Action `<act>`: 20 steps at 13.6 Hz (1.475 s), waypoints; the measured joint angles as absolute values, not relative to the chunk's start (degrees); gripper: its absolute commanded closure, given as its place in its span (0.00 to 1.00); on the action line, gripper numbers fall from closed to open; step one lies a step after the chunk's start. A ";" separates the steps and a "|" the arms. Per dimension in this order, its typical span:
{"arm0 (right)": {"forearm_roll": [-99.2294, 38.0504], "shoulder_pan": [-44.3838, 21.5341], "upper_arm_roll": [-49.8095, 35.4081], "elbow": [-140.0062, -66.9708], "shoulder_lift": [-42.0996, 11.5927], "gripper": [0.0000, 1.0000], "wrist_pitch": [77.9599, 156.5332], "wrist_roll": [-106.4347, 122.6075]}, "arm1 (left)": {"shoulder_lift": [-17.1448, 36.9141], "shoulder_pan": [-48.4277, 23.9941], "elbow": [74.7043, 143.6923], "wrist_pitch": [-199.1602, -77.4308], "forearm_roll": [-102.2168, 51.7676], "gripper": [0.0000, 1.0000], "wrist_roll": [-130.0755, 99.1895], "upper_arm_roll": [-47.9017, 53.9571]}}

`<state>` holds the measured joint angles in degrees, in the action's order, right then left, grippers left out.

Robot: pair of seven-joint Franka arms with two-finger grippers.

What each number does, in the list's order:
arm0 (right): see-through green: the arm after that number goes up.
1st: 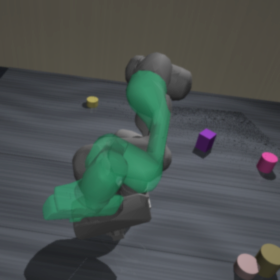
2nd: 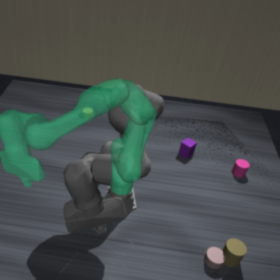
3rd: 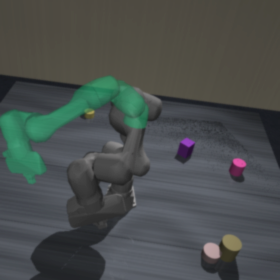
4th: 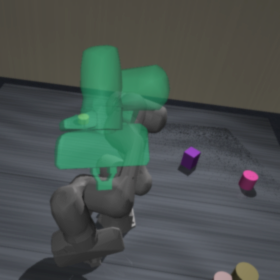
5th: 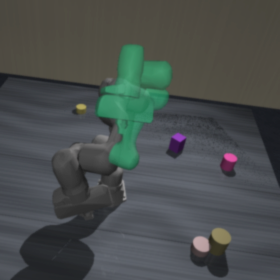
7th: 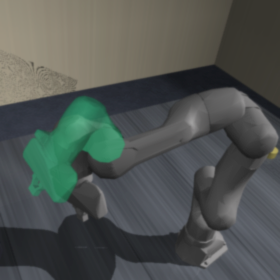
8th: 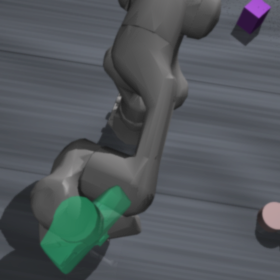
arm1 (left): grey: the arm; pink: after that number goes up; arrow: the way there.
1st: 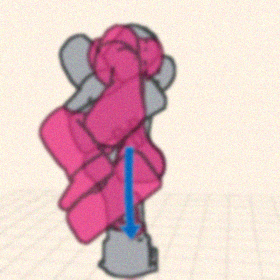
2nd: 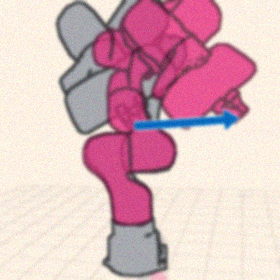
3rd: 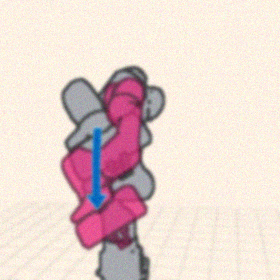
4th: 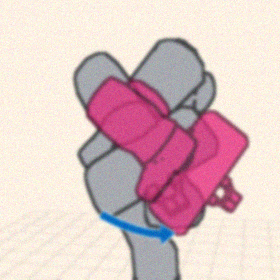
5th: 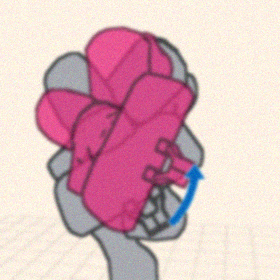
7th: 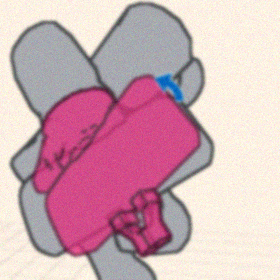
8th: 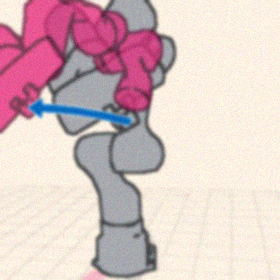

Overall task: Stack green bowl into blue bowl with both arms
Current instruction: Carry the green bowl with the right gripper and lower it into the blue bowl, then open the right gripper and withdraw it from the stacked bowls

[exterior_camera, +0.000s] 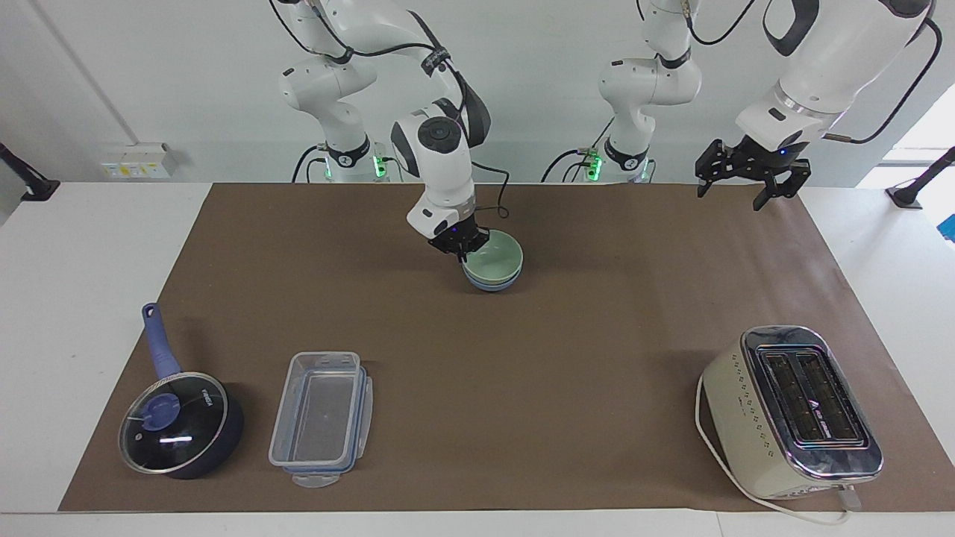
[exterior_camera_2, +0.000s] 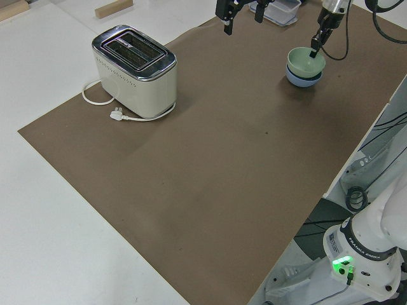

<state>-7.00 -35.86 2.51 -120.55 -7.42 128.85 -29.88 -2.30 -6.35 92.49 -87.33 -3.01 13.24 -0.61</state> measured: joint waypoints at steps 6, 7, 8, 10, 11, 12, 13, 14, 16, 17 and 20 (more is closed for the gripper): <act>-7.24 -35.87 2.51 -120.56 -7.60 0.00 129.43 -30.01 | -2.30 -6.35 92.49 -87.33 -3.01 0.00 13.27 -0.60; -7.27 -35.83 2.53 -119.88 -7.58 0.00 129.43 -30.05 | -2.30 -6.35 92.49 -87.33 -3.01 0.00 13.27 -0.60; -7.29 -35.69 2.61 -118.88 -7.47 0.00 129.43 -30.10 | -2.30 -6.35 92.49 -87.33 -3.01 0.00 13.27 -0.60; -7.29 -35.35 3.29 -117.28 -6.55 0.00 129.41 -30.18 | -2.30 -6.35 92.49 -87.33 -3.01 0.00 13.27 -0.60; -7.27 -34.52 3.53 -116.91 -5.66 0.00 129.37 -30.18 | -2.30 -6.35 92.49 -87.33 -3.01 0.00 13.27 -0.60; -6.88 -33.11 3.62 -116.71 -4.48 0.00 128.96 -30.18 | -2.30 -6.35 92.49 -87.33 -3.01 0.00 13.27 -0.60; -5.73 -31.40 3.68 -116.24 -3.26 0.00 127.57 -30.17 | -2.30 -6.35 92.49 -87.33 -3.01 0.00 13.27 -0.60; -4.07 -29.54 3.70 -115.21 -2.30 0.00 125.54 -30.13 | -2.30 -6.35 92.49 -87.33 -3.01 0.00 13.27 -0.60; -2.04 -25.66 3.74 -111.67 -0.99 0.00 119.80 -28.66 | -2.30 -6.35 92.49 -87.33 -3.01 0.00 13.27 -0.59; -1.84 -23.55 3.75 -109.78 -0.40 0.00 116.54 -26.78 | -2.30 -6.35 92.49 -87.34 -3.01 0.00 13.27 -0.57; -1.79 -17.10 3.86 -107.50 1.95 0.00 111.49 -21.04 | -2.30 -6.36 92.49 -87.36 -3.01 0.00 13.05 -0.52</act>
<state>-1.79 -17.10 3.86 -107.50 1.95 111.49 -21.04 -2.30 -6.36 92.49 -87.36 -3.01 13.05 -0.52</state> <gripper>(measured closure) 0.000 0.000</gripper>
